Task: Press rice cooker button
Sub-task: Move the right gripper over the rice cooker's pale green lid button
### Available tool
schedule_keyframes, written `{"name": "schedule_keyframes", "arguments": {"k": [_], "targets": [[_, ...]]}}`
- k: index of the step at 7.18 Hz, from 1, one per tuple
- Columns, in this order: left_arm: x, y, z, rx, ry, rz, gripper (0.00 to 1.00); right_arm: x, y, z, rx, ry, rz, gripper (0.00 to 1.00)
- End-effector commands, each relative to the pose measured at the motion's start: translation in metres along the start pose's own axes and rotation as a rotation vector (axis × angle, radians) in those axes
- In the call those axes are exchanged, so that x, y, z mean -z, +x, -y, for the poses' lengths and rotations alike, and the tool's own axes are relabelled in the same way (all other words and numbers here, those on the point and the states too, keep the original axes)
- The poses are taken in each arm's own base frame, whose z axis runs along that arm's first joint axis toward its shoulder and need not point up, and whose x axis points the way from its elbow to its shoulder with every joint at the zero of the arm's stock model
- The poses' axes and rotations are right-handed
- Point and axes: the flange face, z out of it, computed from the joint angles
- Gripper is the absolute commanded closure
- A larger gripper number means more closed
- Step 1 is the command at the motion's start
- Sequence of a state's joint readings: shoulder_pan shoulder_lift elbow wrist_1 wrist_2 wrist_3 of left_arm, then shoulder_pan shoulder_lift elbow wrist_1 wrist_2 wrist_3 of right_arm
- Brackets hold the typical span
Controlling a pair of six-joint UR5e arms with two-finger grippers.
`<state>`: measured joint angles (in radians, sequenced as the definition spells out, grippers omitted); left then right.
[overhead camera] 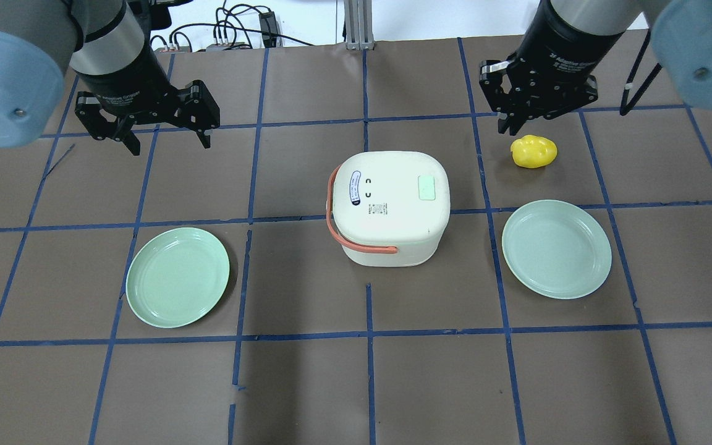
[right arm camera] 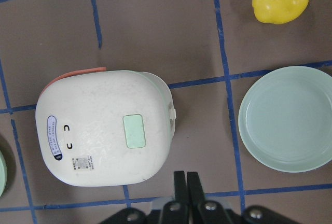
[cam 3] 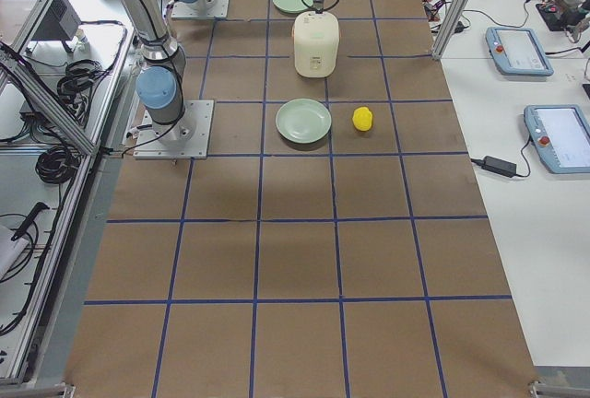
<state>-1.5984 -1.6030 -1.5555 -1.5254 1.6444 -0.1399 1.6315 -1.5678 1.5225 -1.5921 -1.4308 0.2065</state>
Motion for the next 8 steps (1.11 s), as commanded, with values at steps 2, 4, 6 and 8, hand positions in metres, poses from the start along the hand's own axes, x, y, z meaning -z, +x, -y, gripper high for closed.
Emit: {"name": "schedule_keyframes", "arguments": {"k": [2,4,6,8], "targets": [[0.000,0.000,0.000,0.000,0.001,0.000,0.00,-0.035,-0.034,0.002,-0.033,-0.036,0.005,0.89],[0.000,0.000,0.000,0.001,0.001,0.000,0.00,-0.064,-0.049,0.013,-0.033,-0.044,-0.004,0.90],[0.000,0.000,0.000,0.000,0.001,0.000,0.00,-0.096,-0.048,0.024,-0.027,-0.059,-0.011,0.90],[0.000,0.000,0.000,0.001,0.001,0.000,0.00,-0.117,-0.045,0.023,-0.035,-0.026,0.002,0.90]]}}
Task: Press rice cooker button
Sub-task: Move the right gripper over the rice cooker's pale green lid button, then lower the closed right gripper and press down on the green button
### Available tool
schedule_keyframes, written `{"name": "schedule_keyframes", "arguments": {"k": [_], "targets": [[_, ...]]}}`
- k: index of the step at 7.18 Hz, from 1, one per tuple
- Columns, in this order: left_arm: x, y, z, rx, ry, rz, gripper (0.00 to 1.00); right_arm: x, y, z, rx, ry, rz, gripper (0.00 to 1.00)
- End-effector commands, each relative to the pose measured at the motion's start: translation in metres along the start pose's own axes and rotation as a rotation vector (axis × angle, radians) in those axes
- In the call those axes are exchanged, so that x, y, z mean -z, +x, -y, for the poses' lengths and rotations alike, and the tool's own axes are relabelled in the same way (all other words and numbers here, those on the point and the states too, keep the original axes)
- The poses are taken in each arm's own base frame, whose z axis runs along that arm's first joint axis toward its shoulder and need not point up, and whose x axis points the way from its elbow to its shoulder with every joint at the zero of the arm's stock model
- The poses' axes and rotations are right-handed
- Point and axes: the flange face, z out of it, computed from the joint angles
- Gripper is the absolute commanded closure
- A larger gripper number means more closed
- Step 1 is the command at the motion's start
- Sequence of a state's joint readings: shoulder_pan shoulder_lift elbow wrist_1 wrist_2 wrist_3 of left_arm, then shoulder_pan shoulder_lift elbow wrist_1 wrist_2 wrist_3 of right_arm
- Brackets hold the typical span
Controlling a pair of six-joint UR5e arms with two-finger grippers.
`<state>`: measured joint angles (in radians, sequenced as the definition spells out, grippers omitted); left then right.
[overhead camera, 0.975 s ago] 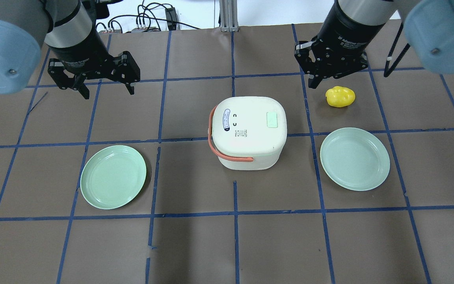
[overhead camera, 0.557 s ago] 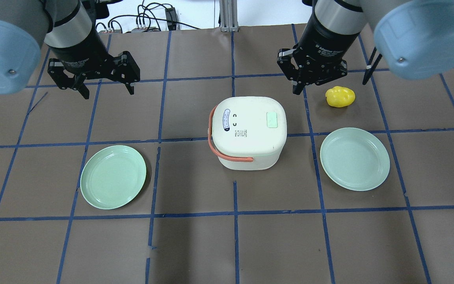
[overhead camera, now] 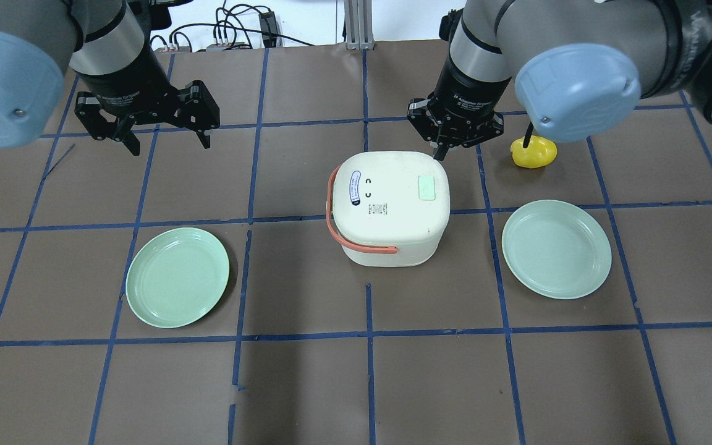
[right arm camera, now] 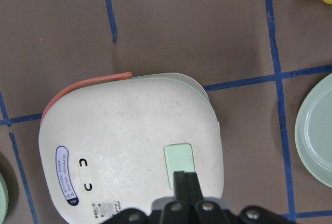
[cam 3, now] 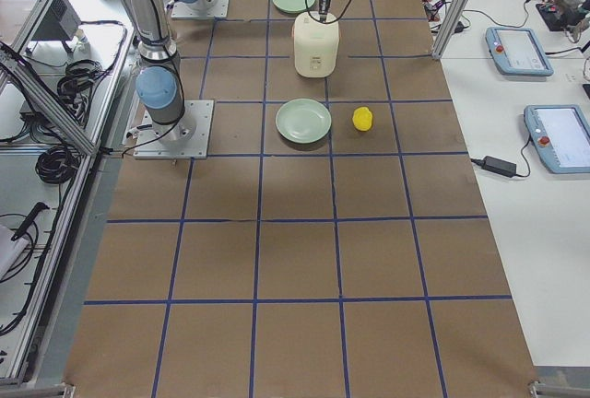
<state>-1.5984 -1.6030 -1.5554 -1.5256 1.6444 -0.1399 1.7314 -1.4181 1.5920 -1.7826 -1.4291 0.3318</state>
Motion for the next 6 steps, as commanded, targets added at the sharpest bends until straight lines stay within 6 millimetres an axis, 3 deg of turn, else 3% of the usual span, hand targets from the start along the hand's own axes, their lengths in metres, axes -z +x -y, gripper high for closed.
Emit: {"name": "schedule_keyframes", "arguments": {"k": [1,3,6], "targets": [[0.000,0.000,0.000,0.000,-0.001,0.000,0.00,-0.022,0.002,-0.001,-0.021,0.006,0.007,0.90],[0.000,0.000,0.000,0.000,0.001,0.000,0.00,-0.037,0.004,0.001,-0.029,0.003,0.007,0.90],[0.000,0.000,0.000,0.000,0.001,0.000,0.00,-0.043,-0.003,0.003,-0.027,0.012,0.017,0.90]]}}
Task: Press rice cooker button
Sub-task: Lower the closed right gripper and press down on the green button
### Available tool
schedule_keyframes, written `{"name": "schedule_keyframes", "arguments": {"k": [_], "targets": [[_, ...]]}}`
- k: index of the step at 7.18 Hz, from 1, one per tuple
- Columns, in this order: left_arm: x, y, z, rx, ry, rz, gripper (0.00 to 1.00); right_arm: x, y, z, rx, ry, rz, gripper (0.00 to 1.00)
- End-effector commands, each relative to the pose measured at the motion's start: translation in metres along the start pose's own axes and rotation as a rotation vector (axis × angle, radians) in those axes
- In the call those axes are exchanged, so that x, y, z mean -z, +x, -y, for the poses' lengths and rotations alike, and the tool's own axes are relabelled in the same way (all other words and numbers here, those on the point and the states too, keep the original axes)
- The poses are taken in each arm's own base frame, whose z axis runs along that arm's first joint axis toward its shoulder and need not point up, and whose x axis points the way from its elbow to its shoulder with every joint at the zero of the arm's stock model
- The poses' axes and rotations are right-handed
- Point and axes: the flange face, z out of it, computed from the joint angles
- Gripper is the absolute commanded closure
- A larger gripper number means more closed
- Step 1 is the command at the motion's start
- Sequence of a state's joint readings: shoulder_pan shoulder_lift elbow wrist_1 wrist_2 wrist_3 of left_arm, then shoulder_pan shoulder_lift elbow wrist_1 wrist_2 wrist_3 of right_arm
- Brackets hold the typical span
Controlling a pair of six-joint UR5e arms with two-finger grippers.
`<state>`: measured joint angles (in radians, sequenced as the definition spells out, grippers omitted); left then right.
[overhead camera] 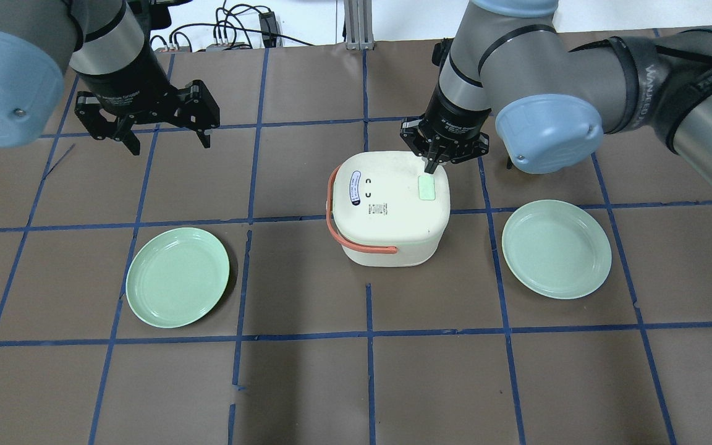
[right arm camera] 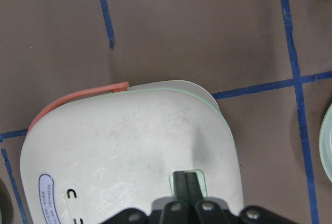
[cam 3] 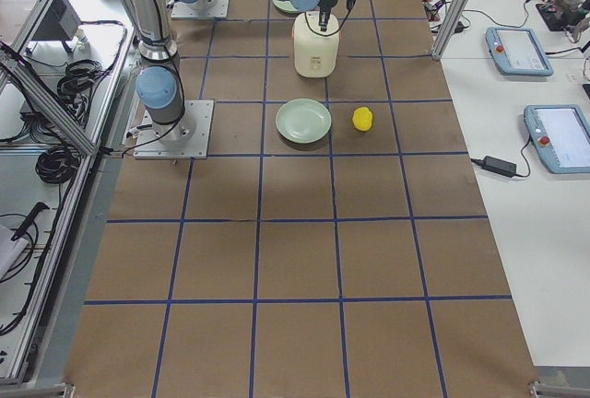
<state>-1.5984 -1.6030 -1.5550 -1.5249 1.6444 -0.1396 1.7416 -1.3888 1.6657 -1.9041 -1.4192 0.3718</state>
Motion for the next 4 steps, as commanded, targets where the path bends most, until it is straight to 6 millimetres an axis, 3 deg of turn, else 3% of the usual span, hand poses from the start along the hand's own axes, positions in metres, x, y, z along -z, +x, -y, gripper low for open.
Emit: {"name": "schedule_keyframes", "arguments": {"k": [1,4], "targets": [[-0.0004,0.0000,-0.0002,0.000,-0.002,0.000,0.00,-0.0053,-0.0021,0.0028,0.000,0.006,0.006,0.90],[-0.0002,0.0000,-0.0001,0.001,0.000,0.000,0.00,-0.0106,-0.0032,0.0030,0.000,-0.003,0.003,0.90]]}}
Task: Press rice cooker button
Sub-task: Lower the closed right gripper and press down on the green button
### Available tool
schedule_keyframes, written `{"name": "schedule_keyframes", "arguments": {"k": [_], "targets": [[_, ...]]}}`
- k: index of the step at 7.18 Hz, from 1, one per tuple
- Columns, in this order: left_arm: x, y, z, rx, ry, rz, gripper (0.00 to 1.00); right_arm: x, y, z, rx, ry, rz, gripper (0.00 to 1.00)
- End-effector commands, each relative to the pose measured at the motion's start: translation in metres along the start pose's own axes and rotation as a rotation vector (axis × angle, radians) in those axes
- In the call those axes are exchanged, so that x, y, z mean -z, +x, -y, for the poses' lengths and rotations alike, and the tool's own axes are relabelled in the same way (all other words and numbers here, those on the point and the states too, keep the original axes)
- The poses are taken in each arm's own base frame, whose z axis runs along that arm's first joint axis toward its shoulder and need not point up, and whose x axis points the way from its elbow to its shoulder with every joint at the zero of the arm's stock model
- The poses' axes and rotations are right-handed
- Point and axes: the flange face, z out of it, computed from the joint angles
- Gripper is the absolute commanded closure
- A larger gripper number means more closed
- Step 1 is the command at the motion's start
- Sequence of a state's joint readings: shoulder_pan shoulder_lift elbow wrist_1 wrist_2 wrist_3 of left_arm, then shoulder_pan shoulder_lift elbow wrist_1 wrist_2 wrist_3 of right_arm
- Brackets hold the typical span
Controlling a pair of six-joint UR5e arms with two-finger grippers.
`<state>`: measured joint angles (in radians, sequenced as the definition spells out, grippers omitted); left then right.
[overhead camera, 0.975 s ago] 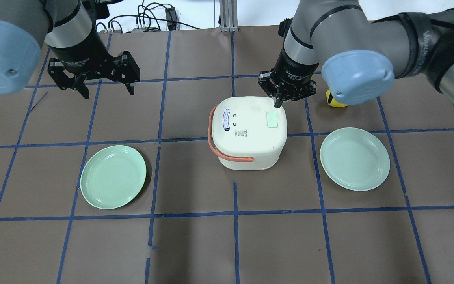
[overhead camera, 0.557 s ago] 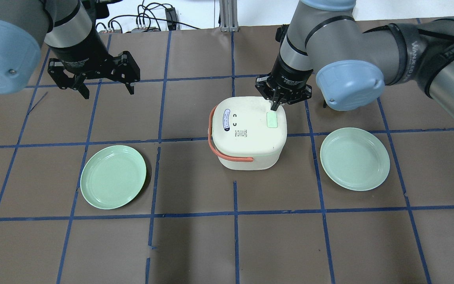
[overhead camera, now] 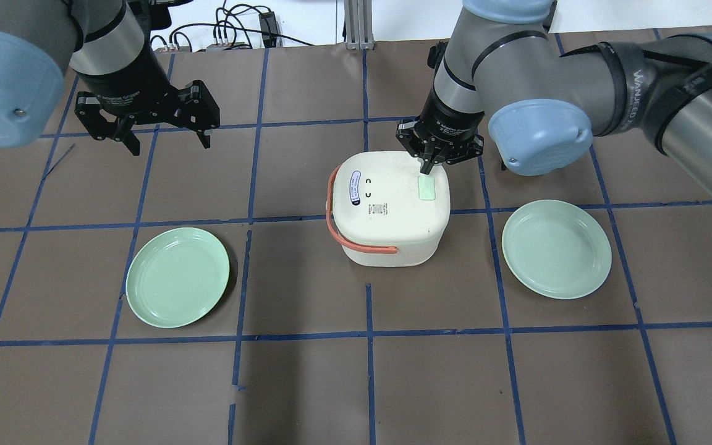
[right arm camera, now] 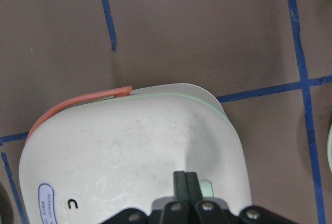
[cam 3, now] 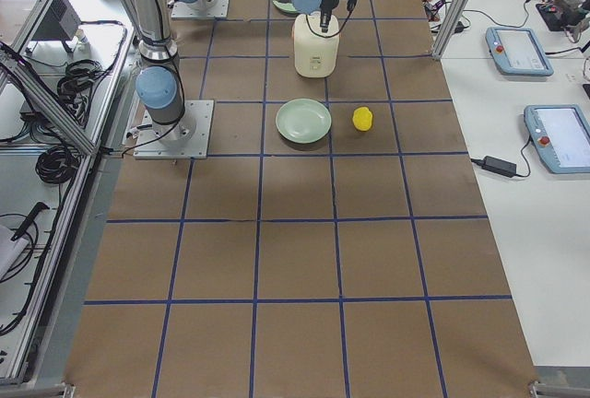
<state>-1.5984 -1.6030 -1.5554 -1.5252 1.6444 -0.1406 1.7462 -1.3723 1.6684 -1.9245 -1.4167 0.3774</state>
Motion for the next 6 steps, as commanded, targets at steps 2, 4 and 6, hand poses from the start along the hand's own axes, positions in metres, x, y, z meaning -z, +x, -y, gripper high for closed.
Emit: {"name": "schedule_keyframes", "arguments": {"k": [2,4,6], "targets": [[0.0000,0.0000,0.0000,-0.001,0.000,0.000,0.00,-0.0017,0.0003,-0.0005,0.002,-0.002,-0.005,0.90],[0.0000,0.0000,0.0000,0.001,0.000,0.000,0.00,-0.0027,0.0009,-0.0001,0.005,-0.003,-0.012,0.90],[0.0000,0.0000,0.0000,-0.001,0.000,0.000,0.00,-0.0039,0.0010,-0.0025,0.004,-0.007,-0.011,0.90]]}}
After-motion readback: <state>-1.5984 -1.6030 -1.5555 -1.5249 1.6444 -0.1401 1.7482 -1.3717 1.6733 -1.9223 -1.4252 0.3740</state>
